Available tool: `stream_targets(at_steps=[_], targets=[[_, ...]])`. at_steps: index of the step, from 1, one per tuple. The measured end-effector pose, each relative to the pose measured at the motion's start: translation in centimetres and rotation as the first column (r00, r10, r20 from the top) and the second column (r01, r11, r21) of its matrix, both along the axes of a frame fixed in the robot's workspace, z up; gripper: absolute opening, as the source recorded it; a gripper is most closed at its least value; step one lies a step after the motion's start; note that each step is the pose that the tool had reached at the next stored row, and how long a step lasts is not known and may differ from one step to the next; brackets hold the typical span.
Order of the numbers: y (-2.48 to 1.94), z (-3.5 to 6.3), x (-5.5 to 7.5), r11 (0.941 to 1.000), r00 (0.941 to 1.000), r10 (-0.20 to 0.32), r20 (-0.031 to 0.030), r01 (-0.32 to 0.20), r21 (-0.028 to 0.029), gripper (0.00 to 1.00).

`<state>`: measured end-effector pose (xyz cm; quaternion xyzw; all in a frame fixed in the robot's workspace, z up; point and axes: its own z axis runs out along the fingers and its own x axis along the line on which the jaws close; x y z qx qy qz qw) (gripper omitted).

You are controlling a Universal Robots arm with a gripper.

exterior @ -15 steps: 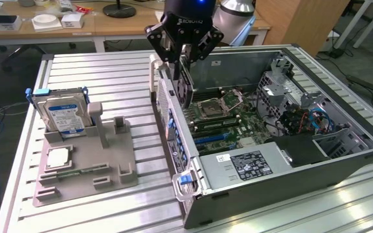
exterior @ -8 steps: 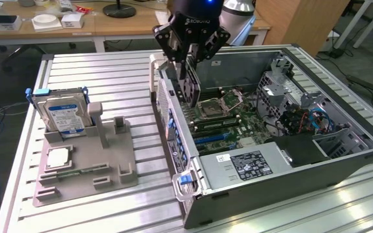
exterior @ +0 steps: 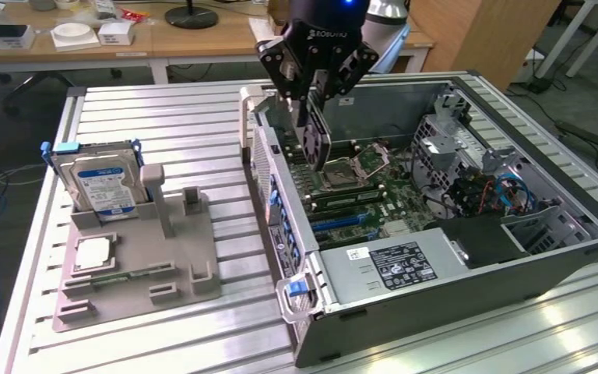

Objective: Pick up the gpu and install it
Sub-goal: 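Pick up the gpu and move the gpu toward the slot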

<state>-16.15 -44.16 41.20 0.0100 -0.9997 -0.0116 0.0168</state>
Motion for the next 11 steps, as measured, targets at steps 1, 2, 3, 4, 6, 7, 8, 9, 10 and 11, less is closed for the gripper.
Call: stream_targets(at_steps=[1, 2, 3, 4, 6, 7, 8, 9, 10, 11], targets=[[0.0, 0.0, 0.1, 1.0, 1.0, 0.0, 0.0, 0.0, 0.0, 0.26], [0.0, 0.0, 0.3, 1.0, 1.0, 0.0, 0.0, 0.0, 0.0, 0.26], [0.0, 0.0, 0.4, 1.0, 1.0, 0.0, 0.0, 0.0, 0.0, 0.26], [0.0, 0.0, 0.5, 1.0, 1.0, 0.0, 0.0, 0.0, 0.0, 0.26], [0.0, 0.0, 0.8, 1.0, 1.0, 0.0, 0.0, 0.0, 0.0001, 0.26], [0.0, 0.0, 0.9, 1.0, 1.0, 0.0, 0.0, 0.0, 0.0, 0.26], [0.0, 0.0, 1.1, 1.0, 1.0, 0.0, -0.0001, 0.0, 0.0, 0.26], [0.0, -0.01, 1.2, 1.0, 1.0, 0.0, 0.0, 0.0, 0.0001, 0.26], [0.0, -0.01, 1.3, 1.0, 1.0, 0.0, 0.0, 0.0, 0.0, 0.26], [0.0, -0.01, 1.4, 1.0, 1.0, 0.0, 0.0, 0.0, 0.0, 0.26]])
